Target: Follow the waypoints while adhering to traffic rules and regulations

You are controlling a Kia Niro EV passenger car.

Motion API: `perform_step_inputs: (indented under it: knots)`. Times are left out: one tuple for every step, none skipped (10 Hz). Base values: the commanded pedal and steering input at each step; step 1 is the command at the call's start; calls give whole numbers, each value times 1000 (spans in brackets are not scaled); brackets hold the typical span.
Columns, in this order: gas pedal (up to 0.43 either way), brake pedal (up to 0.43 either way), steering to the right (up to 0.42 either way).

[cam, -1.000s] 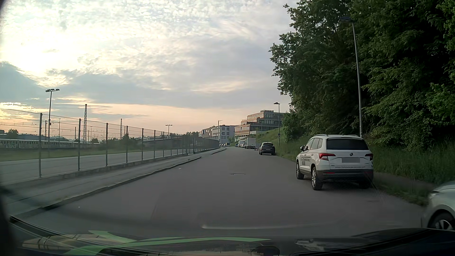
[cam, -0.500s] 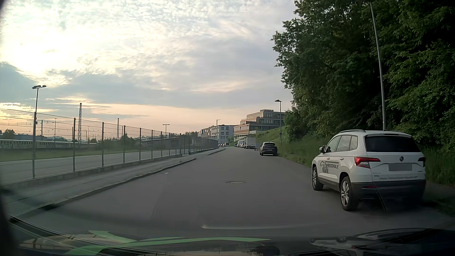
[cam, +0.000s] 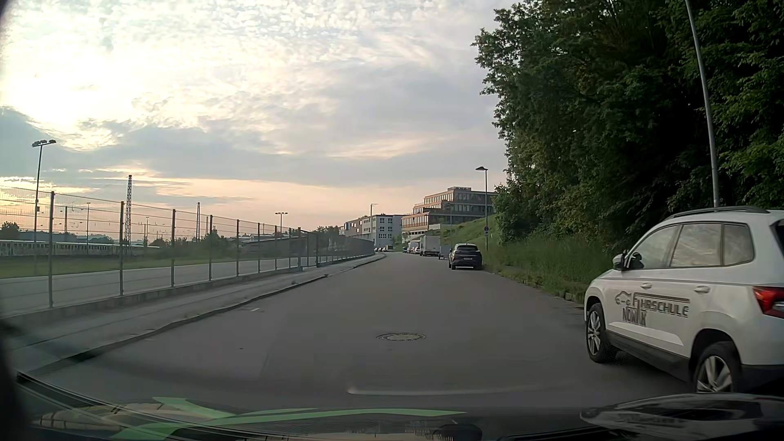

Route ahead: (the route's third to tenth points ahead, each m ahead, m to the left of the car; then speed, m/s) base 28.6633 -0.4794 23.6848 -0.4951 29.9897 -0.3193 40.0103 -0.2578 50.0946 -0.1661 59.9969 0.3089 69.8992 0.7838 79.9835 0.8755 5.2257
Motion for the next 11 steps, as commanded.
perform_step_inputs:
  knots:
    - [0, 0, 7]
    - [0, 0, 6]
    - [8, 0, 5]
    - [28, 0, 4]
    - [39, 0, 4]
    - [47, 0, 4]
    - [59, 0, 4]
    - [59, 0, 4]
    - [59, 0, 4]
    - [59, 0, 3]
    - [59, 0, 3]
